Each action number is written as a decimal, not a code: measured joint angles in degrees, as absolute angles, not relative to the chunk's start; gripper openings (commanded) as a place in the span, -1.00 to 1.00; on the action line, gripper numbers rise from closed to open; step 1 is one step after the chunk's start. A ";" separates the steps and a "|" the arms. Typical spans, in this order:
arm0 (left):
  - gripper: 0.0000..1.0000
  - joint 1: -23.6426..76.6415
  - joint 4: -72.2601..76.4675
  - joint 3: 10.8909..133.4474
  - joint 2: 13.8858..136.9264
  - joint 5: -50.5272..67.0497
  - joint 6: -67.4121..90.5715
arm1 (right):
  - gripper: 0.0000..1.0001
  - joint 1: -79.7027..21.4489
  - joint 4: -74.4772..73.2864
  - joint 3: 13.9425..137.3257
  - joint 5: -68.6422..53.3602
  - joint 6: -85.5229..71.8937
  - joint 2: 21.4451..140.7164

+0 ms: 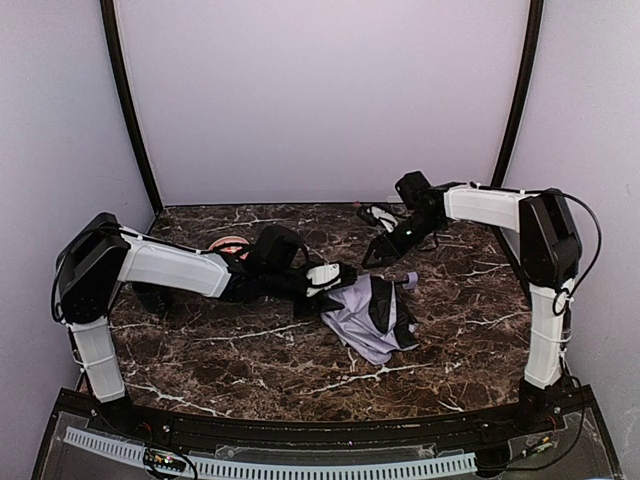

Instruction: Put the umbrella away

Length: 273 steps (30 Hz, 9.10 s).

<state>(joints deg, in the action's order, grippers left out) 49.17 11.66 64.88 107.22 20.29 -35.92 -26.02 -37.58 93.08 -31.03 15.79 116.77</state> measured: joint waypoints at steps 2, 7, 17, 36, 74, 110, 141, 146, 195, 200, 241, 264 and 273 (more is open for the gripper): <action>-0.33 49.21 12.86 64.27 106.85 20.32 -36.71 | 0.43 -27.75 -39.22 92.09 -31.05 17.98 118.45; -0.62 49.25 14.59 62.41 104.84 21.52 -38.59 | 0.43 -30.72 -40.51 88.68 -32.32 21.98 118.34; -0.94 50.00 14.06 62.30 98.98 22.17 -40.88 | 0.40 -31.55 -34.83 78.87 -30.00 18.94 112.51; -0.60 67.85 -14.00 56.80 92.77 10.76 -44.36 | 0.38 -44.14 -15.03 58.48 -5.85 -15.92 98.83; 0.41 64.36 -12.10 49.36 78.24 0.03 -17.12 | 0.99 -48.90 -37.17 76.49 -16.73 21.34 107.55; 0.46 60.60 -7.97 46.87 81.78 4.29 -16.21 | -1.00 -53.63 -30.92 73.97 -1.58 18.50 108.16; 0.47 55.77 18.13 48.53 80.68 14.48 -17.28 | -1.00 -52.07 -12.86 72.99 5.32 27.62 77.14; -0.18 55.77 20.23 48.82 83.29 17.63 -17.72 | -1.00 -52.07 -12.62 73.60 3.44 27.62 76.69; -1.00 42.65 31.73 64.20 116.71 24.25 -58.87 | -1.00 -61.65 -21.69 54.48 -9.93 28.08 84.79; -1.00 42.63 29.76 64.07 118.87 24.23 -61.56 | -1.00 -62.85 -18.11 54.15 -9.06 27.24 93.17; 0.45 37.17 -19.92 76.14 98.26 11.51 -11.77 | -1.00 -64.05 -13.50 59.27 -8.82 24.69 104.44; -1.00 37.58 -25.23 72.71 107.18 28.88 -7.94 | -1.00 -64.16 -13.69 59.27 -7.16 24.75 104.36; -1.00 47.03 -29.36 94.52 117.10 36.67 -15.16 | -1.00 -64.71 -13.30 59.70 0.25 25.45 104.33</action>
<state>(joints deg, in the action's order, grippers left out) 47.03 -29.36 94.52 117.10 36.67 -15.16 -64.71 -13.30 59.70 0.25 25.45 104.33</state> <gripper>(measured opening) 0.010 0.288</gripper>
